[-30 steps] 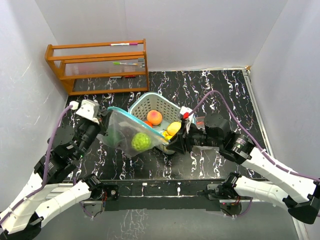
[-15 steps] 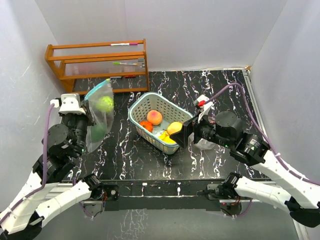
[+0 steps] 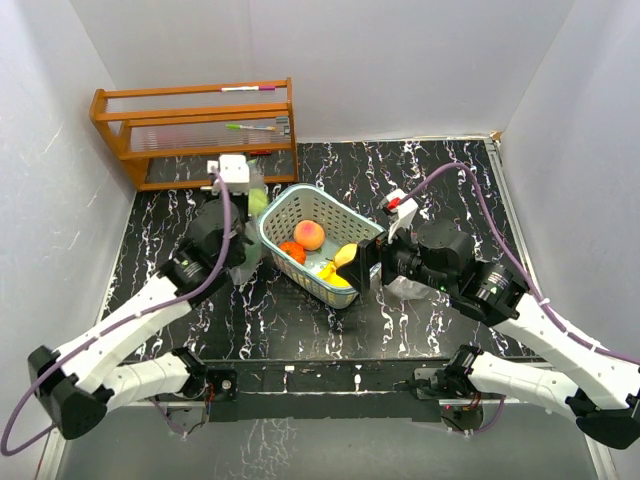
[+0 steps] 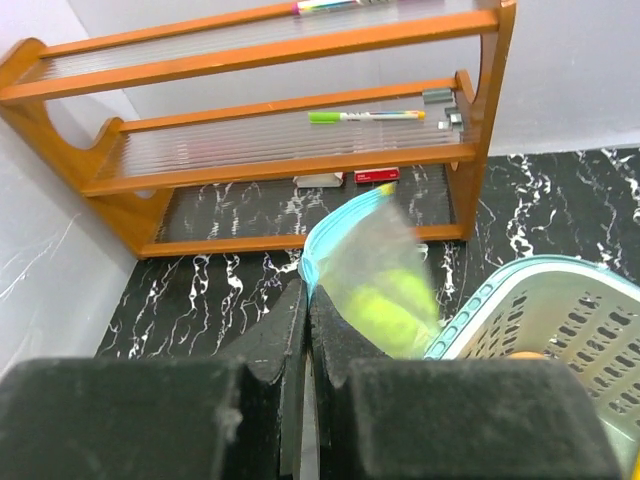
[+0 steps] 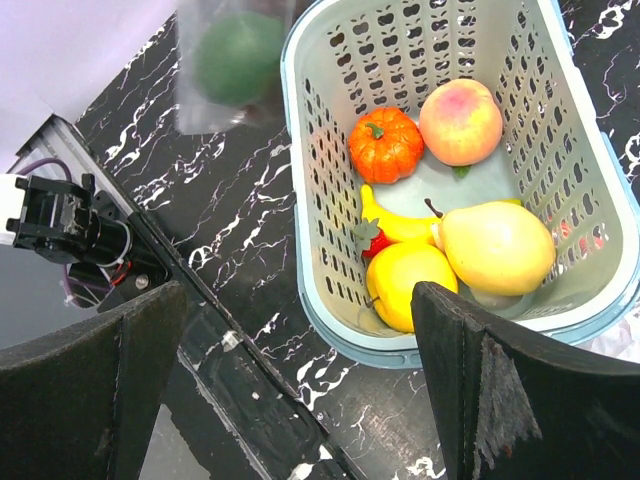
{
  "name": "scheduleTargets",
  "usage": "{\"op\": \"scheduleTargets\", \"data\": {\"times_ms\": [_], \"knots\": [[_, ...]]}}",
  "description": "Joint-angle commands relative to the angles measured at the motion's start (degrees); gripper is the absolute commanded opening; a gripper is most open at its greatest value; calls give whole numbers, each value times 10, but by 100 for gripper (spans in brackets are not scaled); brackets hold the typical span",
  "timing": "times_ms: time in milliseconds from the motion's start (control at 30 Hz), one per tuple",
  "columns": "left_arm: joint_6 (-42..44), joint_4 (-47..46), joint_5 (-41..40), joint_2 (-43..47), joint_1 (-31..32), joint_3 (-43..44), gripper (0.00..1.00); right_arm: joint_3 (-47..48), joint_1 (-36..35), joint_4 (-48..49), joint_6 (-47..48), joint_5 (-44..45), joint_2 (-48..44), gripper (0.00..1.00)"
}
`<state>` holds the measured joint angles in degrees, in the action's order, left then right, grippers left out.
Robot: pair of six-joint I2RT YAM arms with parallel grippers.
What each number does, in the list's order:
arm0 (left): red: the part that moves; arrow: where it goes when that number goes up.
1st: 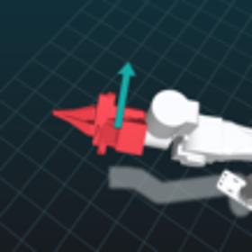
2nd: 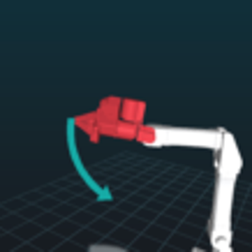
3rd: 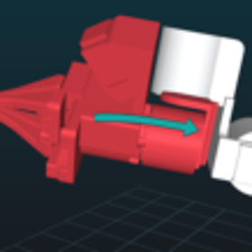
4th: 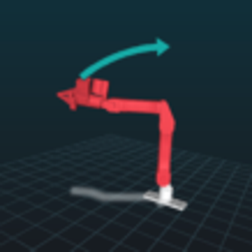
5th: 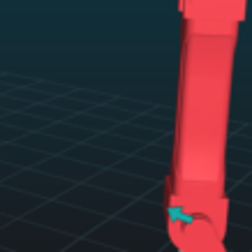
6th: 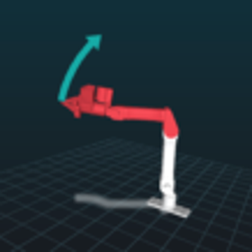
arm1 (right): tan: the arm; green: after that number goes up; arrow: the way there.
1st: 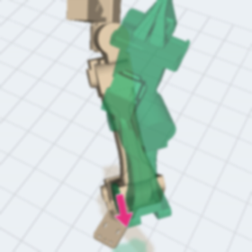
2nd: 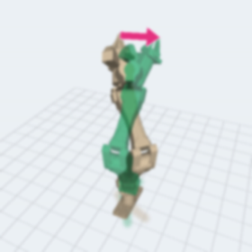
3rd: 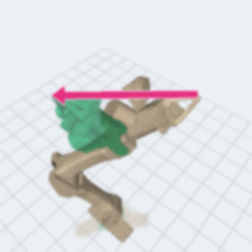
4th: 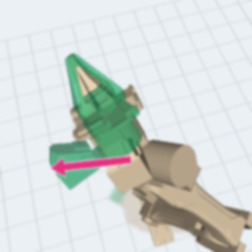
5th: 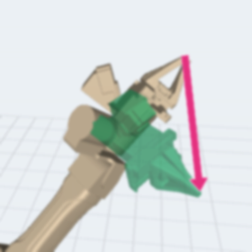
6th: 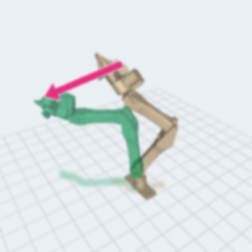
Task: Place the food in the zip-top bag and seal the zipper
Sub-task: Place the zipper food storage bag at the center of the board.
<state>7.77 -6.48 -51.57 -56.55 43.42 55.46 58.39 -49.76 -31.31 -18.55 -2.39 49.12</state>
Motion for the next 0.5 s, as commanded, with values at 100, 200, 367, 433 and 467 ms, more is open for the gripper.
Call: {"op": "scheduleTargets", "data": {"times_ms": [100, 200, 367, 433, 467], "knots": [[55, -139, 9, -26, -17, 38, 0, 4, 2, 17, -5, 9, -27, 99], [40, -127, 1, -6, -17, 6, 0, -9, 2, 15, -4, 16, -35, 98], [-92, 3, -7, 30, -18, -49, 18, -3, 2, -26, -49, 117, -18, 98], [-140, 58, 8, 42, -18, -56, 62, 8, 2, -63, -92, 190, -8, 99], [-163, 86, 14, 49, -18, -56, 78, 13, 2, -83, -111, 224, -3, 99]]}}
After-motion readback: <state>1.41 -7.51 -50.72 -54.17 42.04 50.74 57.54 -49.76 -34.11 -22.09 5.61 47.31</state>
